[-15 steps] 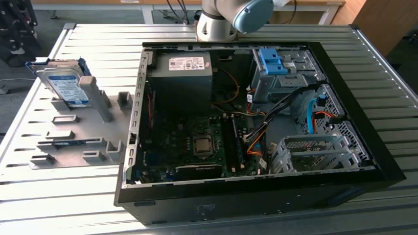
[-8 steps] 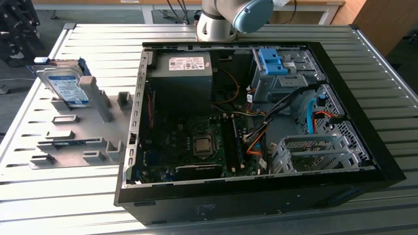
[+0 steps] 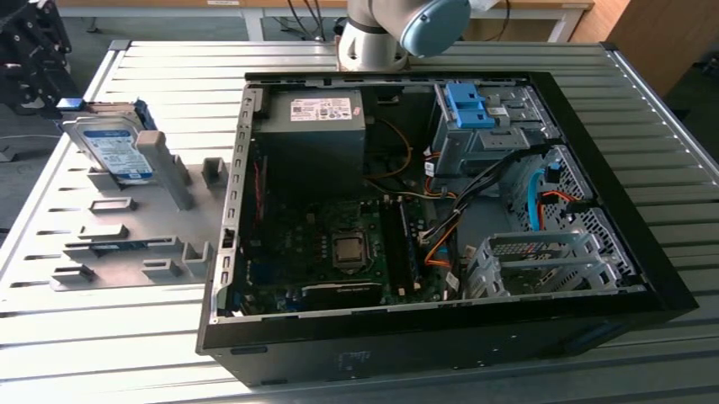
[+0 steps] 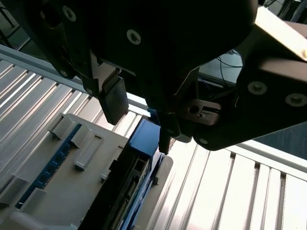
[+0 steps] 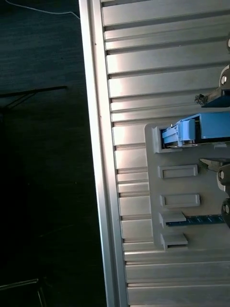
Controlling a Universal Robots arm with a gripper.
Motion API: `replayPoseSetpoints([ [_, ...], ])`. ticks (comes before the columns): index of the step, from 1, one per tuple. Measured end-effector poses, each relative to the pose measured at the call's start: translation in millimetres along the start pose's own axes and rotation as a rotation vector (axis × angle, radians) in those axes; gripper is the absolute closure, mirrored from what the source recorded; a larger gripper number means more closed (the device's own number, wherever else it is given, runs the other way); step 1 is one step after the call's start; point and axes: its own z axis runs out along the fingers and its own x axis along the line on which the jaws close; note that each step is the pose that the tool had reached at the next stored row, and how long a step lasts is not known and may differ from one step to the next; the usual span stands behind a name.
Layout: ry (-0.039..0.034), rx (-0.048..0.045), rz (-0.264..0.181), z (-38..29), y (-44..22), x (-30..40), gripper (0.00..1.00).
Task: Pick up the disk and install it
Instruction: 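Pick up the disk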
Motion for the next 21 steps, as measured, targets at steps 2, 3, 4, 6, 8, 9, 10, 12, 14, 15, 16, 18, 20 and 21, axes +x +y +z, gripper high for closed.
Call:
replayPoseSetpoints([
  [2, 0.0001, -0.0008, 0.000, 2.7, -0.1, -0.3, 0.47],
  [3, 0.0001, -0.0008, 0.000, 4.2, -0.2, -0.5, 0.47],
  [4, 0.0001, -0.0009, 0.000, 5.8, -0.2, -0.7, 0.47],
  [6, 0.0001, -0.0007, 0.000, 9.6, -0.4, -0.8, 0.47],
  [8, 0.0001, -0.0008, -0.001, 12.4, -1.2, -0.9, 0.47],
  [9, 0.0002, -0.0010, -0.001, 12.7, -1.3, -0.9, 0.47],
  [10, 0.0003, -0.0011, -0.001, 12.7, -1.3, -0.9, 0.47],
  [12, 0.0003, -0.0010, -0.001, 12.9, -1.3, -0.8, 0.48],
  [14, 0.0002, -0.0010, -0.001, 13.2, -1.3, -0.8, 0.55],
  [15, 0.0002, -0.0010, -0.001, 13.2, -1.3, -0.9, 0.55],
  [16, 0.0002, -0.0009, -0.001, 13.3, -1.4, -0.9, 0.55],
  [18, 0.0001, -0.0007, -0.002, 13.9, -1.4, -1.4, 0.54],
  [20, 0.0001, -0.0008, -0.002, 14.8, -1.2, -2.6, 0.48],
  [21, 0.0002, -0.0009, -0.002, 15.2, -1.1, -3.3, 0.48],
])
